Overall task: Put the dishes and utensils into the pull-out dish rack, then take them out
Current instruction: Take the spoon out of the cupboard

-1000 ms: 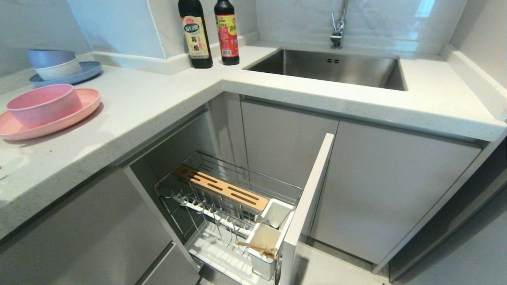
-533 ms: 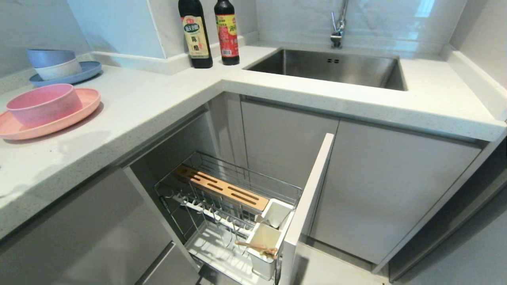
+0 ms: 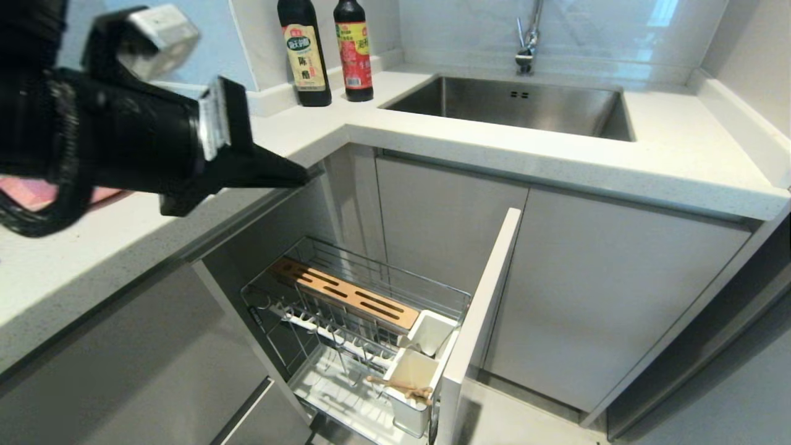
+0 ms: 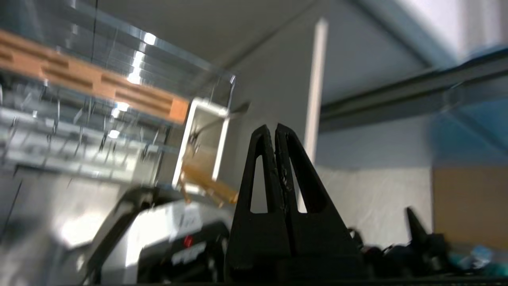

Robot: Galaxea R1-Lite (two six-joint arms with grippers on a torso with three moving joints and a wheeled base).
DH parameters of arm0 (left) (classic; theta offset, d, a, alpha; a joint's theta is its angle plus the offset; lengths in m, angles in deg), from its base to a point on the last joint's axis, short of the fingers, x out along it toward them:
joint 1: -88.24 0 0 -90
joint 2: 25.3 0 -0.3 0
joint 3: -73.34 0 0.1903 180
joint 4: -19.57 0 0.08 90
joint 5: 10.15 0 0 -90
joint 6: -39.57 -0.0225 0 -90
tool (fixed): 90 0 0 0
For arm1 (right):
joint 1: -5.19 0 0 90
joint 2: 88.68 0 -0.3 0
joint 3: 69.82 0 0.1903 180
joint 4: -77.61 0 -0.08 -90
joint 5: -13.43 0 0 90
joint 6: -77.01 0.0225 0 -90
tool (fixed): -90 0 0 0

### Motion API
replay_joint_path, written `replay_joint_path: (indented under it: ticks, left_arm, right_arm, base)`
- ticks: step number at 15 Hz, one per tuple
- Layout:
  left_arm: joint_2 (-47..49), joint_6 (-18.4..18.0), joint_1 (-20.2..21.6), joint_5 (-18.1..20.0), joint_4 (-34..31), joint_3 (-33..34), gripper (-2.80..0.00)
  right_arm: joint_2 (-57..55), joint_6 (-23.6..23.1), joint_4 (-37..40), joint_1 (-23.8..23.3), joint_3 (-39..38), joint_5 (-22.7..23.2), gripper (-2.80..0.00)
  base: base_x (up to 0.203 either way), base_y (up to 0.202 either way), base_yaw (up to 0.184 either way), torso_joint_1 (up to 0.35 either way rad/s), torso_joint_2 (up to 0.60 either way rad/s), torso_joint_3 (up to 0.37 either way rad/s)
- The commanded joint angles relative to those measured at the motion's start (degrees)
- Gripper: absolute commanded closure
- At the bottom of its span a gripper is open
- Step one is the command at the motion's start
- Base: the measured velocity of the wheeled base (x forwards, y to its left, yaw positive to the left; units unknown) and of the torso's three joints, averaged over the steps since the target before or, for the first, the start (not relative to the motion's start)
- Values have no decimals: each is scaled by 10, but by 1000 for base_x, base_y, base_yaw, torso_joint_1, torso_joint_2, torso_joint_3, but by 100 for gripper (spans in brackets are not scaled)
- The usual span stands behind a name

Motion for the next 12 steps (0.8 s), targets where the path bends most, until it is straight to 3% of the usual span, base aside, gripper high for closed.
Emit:
replay_joint_path:
  ticks: [1,2,4,7,8,10,12]
  left_arm:
    - [75,1,-7,-2,-31,-14,0]
    - [99,-6,-10,-3,-48,-15,0]
    - [128,-74,-17,-6,-73,7,0]
    - [152,-129,-27,-9,-55,49,0]
    - [158,-142,-27,-9,-36,64,-280]
    - [180,-147,-30,-14,30,92,-280]
    - [216,-147,-44,-63,90,117,-280]
  right_arm:
    - [0,0,0,0,-1,0,0]
    - [0,0,0,0,-1,0,0]
    - [0,0,0,0,-1,0,0]
    - [0,0,0,0,-1,0,0]
    - [0,0,0,1,-1,0,0]
    - [0,0,0,0,-1,0,0]
    - [0,0,0,0,-1,0,0]
  base:
    - [0,0,0,0,0,0]
    - [0,0,0,0,0,0]
    - [0,0,0,0,0,0]
    - [0,0,0,0,0,0]
    - [0,0,0,0,0,0]
    - [0,0,0,0,0,0]
    - [0,0,0,0,0,0]
